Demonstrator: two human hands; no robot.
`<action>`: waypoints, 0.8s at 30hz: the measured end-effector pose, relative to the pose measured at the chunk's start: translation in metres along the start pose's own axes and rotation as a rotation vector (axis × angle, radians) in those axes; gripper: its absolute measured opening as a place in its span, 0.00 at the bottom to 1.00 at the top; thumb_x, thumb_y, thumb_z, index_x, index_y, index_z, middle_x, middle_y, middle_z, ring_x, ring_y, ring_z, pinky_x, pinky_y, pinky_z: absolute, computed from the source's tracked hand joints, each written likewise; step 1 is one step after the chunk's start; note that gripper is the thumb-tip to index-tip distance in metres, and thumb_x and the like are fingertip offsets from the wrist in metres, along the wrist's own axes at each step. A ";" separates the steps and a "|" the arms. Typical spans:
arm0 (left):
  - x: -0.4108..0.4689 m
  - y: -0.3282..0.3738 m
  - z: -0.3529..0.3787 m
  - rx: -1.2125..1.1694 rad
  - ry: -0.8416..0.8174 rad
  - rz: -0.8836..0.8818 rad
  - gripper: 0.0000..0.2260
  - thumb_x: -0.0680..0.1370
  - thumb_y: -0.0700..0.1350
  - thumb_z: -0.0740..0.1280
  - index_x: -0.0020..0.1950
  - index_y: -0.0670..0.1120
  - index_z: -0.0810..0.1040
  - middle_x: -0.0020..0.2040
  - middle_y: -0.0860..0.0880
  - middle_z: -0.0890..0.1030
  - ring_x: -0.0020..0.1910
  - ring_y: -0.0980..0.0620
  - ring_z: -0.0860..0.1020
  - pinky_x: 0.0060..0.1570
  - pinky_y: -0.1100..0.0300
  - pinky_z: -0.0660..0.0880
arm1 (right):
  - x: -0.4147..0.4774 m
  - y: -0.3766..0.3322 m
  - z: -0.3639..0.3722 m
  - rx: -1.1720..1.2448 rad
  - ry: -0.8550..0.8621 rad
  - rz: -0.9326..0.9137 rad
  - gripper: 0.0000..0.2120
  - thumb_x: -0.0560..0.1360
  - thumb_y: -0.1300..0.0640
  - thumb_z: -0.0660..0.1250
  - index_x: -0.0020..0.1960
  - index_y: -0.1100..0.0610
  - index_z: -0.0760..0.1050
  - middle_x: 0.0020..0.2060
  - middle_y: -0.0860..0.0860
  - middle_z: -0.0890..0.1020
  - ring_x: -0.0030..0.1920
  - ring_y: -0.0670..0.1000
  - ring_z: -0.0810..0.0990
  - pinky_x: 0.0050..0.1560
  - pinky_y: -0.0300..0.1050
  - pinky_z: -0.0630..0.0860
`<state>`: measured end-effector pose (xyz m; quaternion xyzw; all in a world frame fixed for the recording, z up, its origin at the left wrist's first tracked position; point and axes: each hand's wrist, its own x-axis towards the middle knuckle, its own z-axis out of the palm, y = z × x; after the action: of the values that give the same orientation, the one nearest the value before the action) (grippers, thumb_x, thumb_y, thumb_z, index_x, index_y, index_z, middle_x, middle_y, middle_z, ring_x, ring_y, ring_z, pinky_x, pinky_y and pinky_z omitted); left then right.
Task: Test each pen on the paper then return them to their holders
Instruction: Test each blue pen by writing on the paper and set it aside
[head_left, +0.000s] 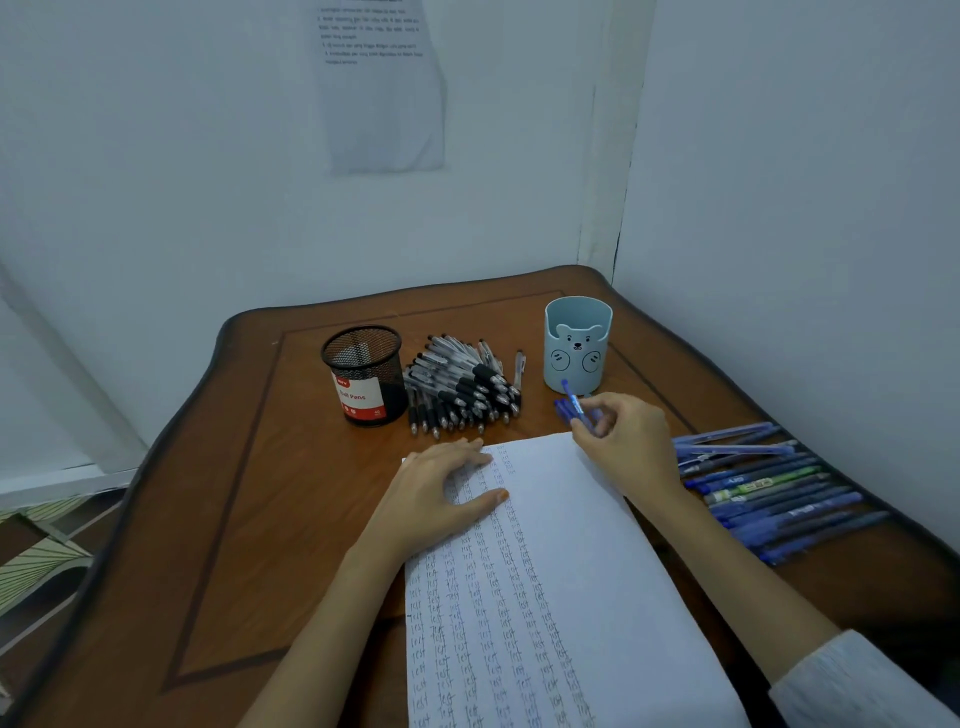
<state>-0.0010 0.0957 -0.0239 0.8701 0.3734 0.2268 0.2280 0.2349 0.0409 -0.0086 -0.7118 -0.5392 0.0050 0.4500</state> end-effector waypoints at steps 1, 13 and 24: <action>0.000 0.000 0.000 0.001 0.001 0.000 0.28 0.69 0.70 0.63 0.64 0.58 0.76 0.69 0.62 0.71 0.68 0.65 0.66 0.70 0.46 0.61 | 0.000 0.003 -0.002 -0.027 0.007 0.013 0.12 0.72 0.58 0.73 0.55 0.59 0.82 0.34 0.51 0.79 0.34 0.46 0.74 0.38 0.43 0.74; -0.001 0.001 0.000 0.014 0.010 0.020 0.25 0.71 0.66 0.67 0.64 0.57 0.76 0.68 0.61 0.71 0.66 0.68 0.65 0.64 0.63 0.60 | -0.013 0.017 -0.044 -0.008 -0.072 -0.040 0.08 0.72 0.58 0.74 0.50 0.56 0.81 0.40 0.49 0.78 0.37 0.45 0.75 0.38 0.38 0.75; -0.004 0.005 0.000 -0.008 -0.010 0.015 0.33 0.67 0.72 0.60 0.65 0.55 0.76 0.69 0.58 0.71 0.69 0.62 0.66 0.67 0.60 0.63 | -0.015 0.056 -0.099 -0.338 -0.222 -0.048 0.15 0.74 0.53 0.71 0.60 0.52 0.80 0.52 0.53 0.76 0.56 0.53 0.70 0.57 0.50 0.69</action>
<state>-0.0006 0.0896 -0.0220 0.8732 0.3648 0.2257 0.2315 0.3200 -0.0341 0.0073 -0.7591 -0.5957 -0.0178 0.2619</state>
